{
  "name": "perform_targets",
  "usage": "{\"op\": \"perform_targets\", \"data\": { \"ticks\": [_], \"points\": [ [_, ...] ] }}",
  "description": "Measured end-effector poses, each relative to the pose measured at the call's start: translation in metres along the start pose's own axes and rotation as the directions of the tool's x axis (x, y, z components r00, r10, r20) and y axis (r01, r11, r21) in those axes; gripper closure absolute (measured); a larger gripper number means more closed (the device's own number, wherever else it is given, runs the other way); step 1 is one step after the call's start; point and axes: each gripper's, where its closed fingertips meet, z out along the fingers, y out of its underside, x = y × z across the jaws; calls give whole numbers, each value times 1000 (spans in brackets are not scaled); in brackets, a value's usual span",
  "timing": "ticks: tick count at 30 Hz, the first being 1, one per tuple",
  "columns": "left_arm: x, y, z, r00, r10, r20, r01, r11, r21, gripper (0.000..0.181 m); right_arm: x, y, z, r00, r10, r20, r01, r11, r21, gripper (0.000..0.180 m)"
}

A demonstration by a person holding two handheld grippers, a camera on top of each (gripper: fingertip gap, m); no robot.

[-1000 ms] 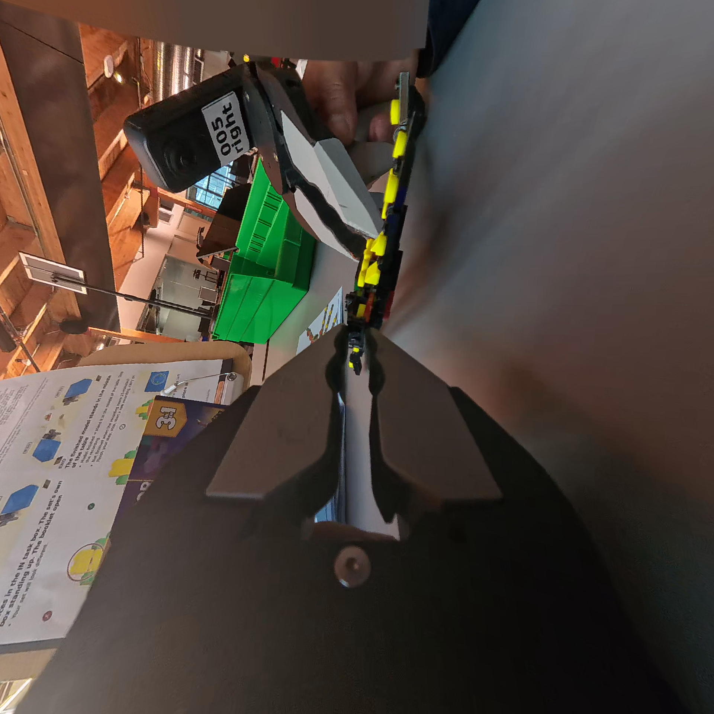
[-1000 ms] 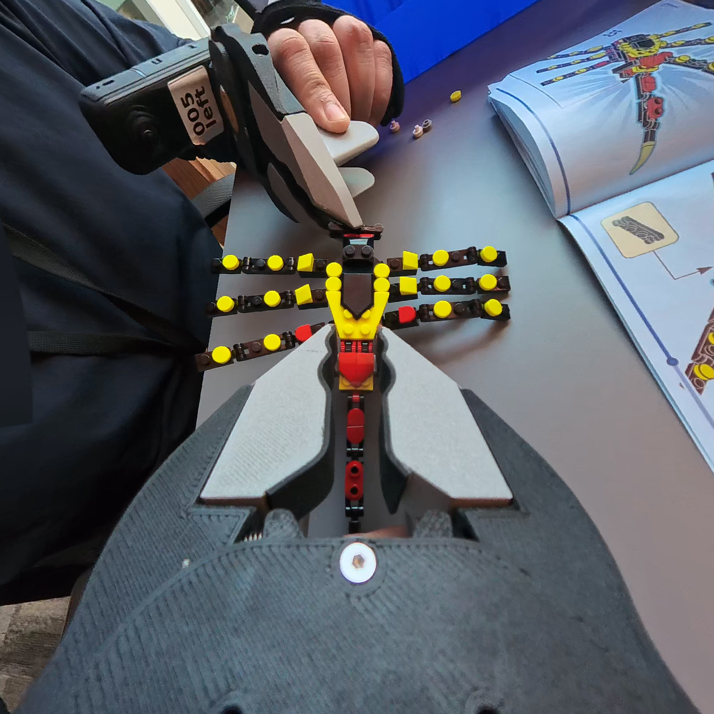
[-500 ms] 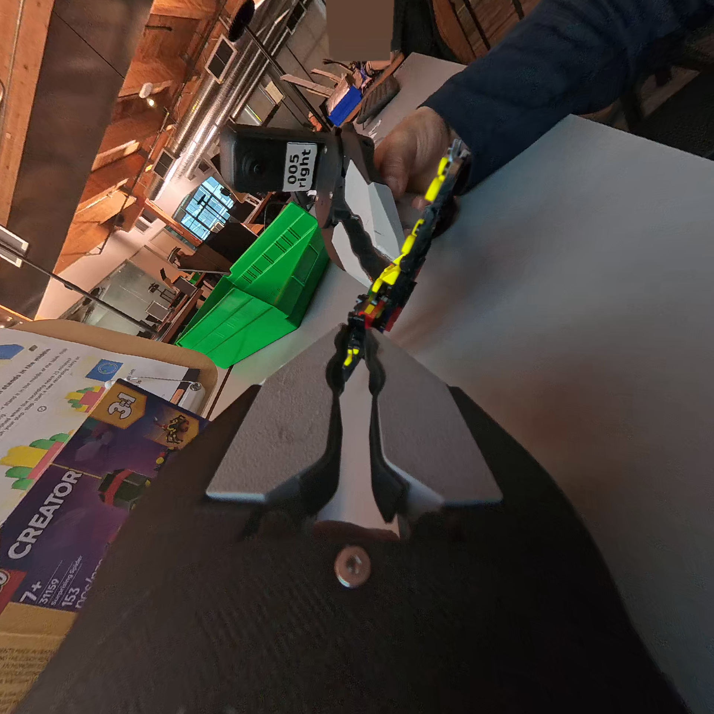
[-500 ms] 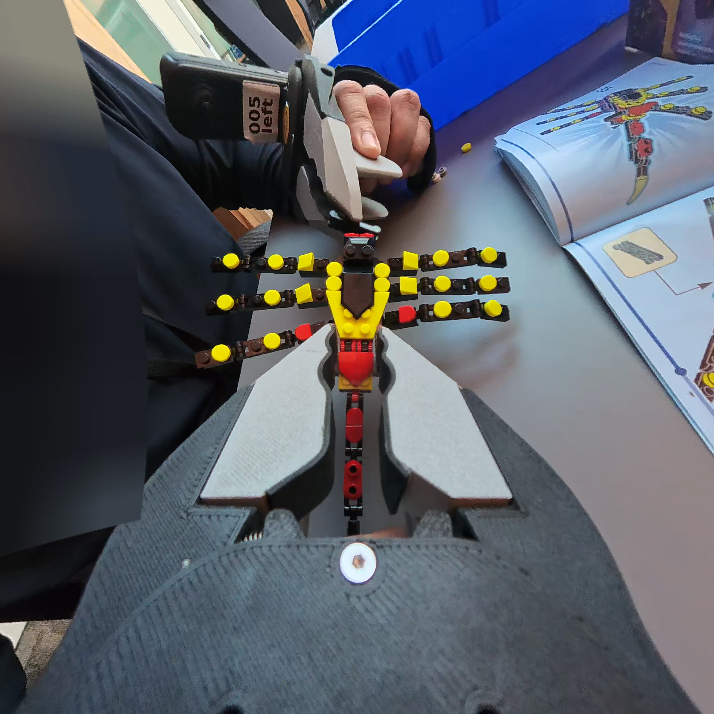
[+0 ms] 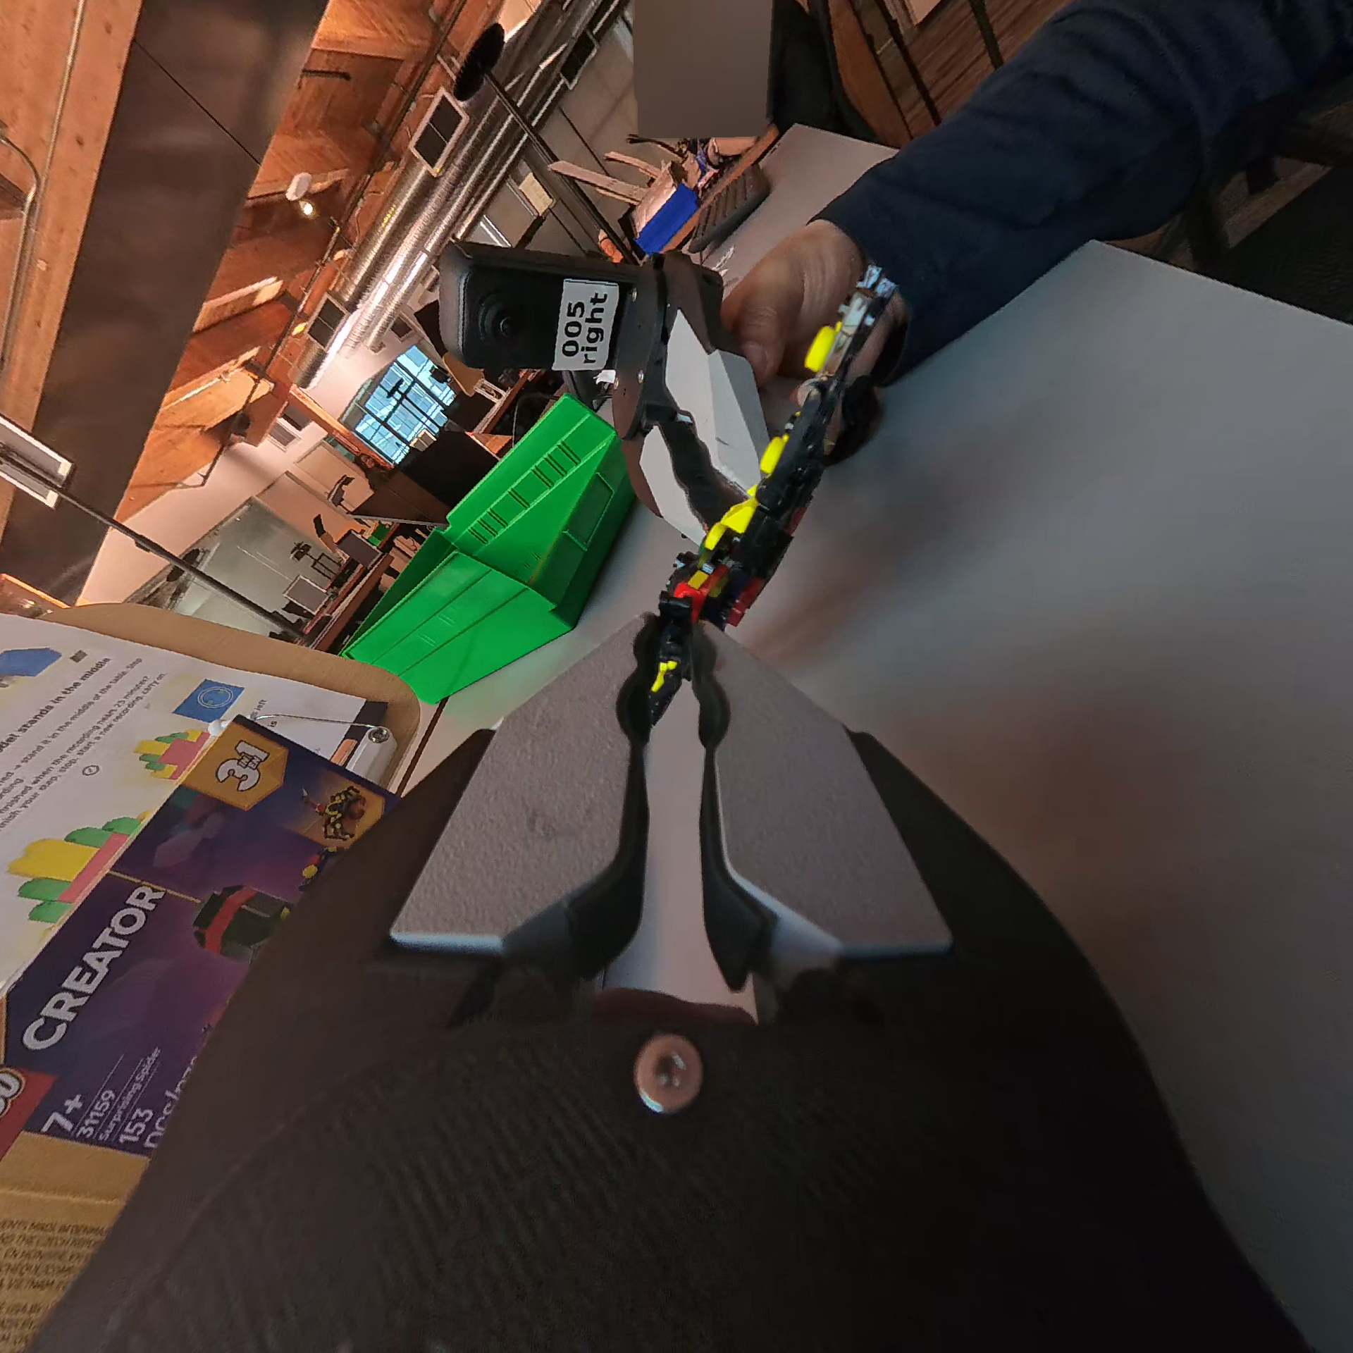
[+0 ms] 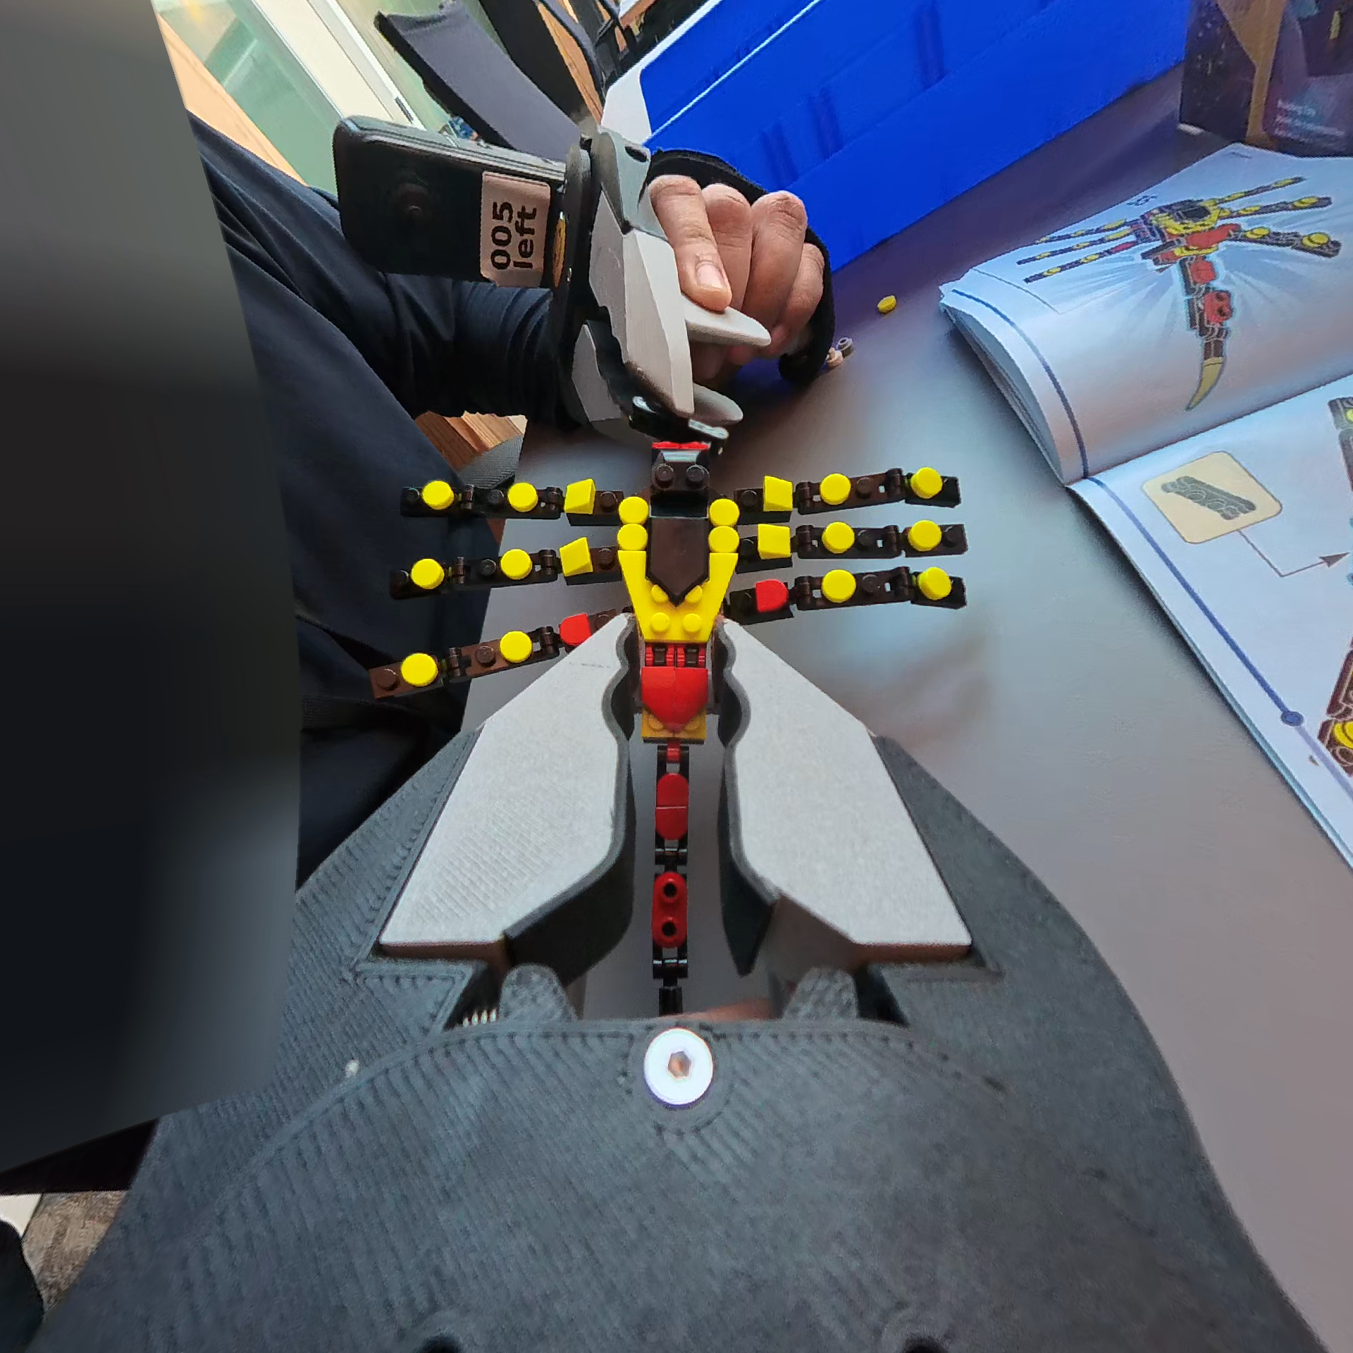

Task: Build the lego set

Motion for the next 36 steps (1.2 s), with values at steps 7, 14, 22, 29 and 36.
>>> {"op": "perform_targets", "data": {
  "ticks": [7, 14, 22, 29, 36],
  "points": [
    [2, 2, 1, 1000, 18, -1, -18, 1000, -17, 175, 1, 2, 4, 1000, 26, 15, -26, 1000, -5, 163],
    [4, 4, 2, 999, 49, -5, -50, 998, -38, 175, 2, 2, 4, 999, 34, 13, -34, 999, -7, 164],
    [8, 9, 3, 989, 150, -2, -149, 985, -86, 175, 6, 8, 7, 1000, 15, -28, -16, 999, -47, 164],
    [-4, 1, -1, 1000, 8, 18, -8, 1000, -8, 175, 6, 8, 5, 999, -19, -47, 17, 998, -53, 164],
    [-19, -14, -11, 992, -123, 8, 120, 981, 150, 175, 0, -3, 1, 1000, -20, -18, 20, 1000, 9, 164]
  ]
}}
